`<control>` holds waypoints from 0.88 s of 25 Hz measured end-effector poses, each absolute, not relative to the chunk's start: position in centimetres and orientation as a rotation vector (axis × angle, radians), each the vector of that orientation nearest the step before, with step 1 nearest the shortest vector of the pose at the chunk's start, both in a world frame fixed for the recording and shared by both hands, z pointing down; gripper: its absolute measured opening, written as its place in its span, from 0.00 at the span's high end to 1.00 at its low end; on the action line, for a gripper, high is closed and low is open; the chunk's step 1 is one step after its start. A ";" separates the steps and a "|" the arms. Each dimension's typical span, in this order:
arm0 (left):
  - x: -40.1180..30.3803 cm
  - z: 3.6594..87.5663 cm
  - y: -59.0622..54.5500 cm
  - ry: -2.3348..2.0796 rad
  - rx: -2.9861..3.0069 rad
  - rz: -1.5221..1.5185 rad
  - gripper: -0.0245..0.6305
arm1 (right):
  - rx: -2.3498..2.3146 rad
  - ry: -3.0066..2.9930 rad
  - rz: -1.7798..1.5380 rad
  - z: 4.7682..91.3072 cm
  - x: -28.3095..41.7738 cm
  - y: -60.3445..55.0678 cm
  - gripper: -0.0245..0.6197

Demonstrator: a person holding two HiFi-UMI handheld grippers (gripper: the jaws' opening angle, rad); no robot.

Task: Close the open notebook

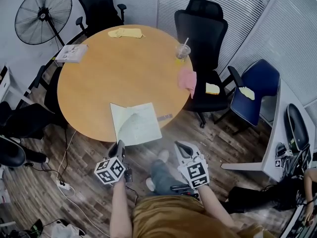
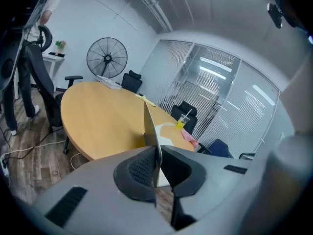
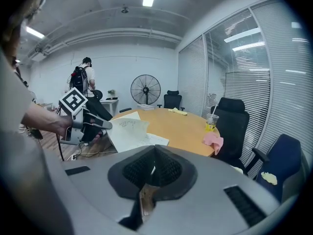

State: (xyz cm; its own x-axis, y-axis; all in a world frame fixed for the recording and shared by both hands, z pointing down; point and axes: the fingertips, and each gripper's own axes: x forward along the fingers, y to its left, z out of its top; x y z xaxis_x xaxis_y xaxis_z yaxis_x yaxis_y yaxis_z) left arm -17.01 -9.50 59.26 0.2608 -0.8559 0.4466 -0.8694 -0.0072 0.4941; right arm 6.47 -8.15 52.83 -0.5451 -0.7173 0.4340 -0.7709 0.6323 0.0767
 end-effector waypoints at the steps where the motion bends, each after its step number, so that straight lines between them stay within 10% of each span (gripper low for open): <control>1: -16.9 59.1 -9.6 -1.569 1.842 0.035 0.90 | 1.171 -2.430 0.173 52.9 6.4 -8.1 0.95; 22: -12.3 57.4 -10.8 -1.510 2.065 0.291 0.86 | 1.150 -2.427 0.187 52.8 5.7 -8.3 0.95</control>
